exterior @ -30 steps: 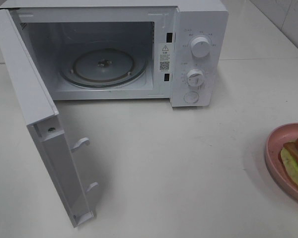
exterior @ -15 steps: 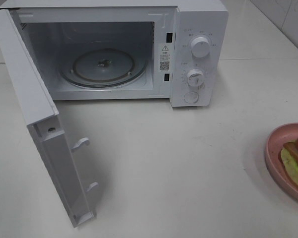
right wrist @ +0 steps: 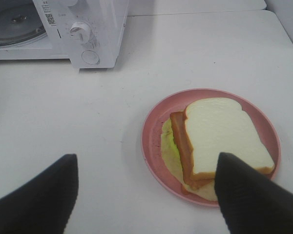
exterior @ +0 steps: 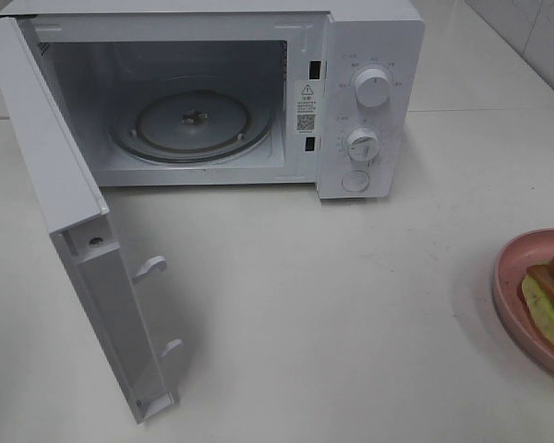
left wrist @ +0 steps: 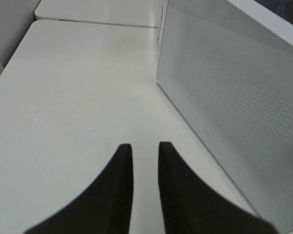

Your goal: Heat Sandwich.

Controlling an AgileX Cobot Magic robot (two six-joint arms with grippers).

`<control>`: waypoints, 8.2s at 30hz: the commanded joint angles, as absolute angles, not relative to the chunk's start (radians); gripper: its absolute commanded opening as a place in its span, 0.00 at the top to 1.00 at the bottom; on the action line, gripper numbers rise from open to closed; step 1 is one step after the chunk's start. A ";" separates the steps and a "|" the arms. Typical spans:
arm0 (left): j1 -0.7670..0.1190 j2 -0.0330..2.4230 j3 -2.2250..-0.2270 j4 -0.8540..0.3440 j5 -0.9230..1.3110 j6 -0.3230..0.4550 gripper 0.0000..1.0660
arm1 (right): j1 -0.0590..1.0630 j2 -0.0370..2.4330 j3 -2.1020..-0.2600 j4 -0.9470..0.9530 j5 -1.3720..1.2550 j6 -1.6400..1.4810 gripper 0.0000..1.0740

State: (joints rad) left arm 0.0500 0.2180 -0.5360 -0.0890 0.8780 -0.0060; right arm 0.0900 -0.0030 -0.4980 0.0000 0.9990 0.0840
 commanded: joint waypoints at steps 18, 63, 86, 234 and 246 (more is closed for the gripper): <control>0.053 0.475 -0.264 -0.070 0.115 0.125 1.00 | 0.082 -0.031 -0.497 0.000 0.993 0.079 0.30; 0.015 1.325 -0.247 0.448 -0.881 -0.195 1.00 | 0.082 -0.031 -0.497 0.000 0.993 0.079 0.30; -0.414 1.546 -0.372 0.030 -0.911 -0.010 1.00 | 0.082 -0.031 -0.497 0.000 0.993 0.080 0.30; -0.083 1.136 -0.844 -0.009 0.984 -0.132 0.08 | 0.082 -0.031 -0.497 0.000 0.993 0.080 0.30; -0.083 0.916 -0.656 -0.025 1.084 -0.116 0.08 | 0.082 -0.031 -0.497 0.000 0.993 0.080 0.30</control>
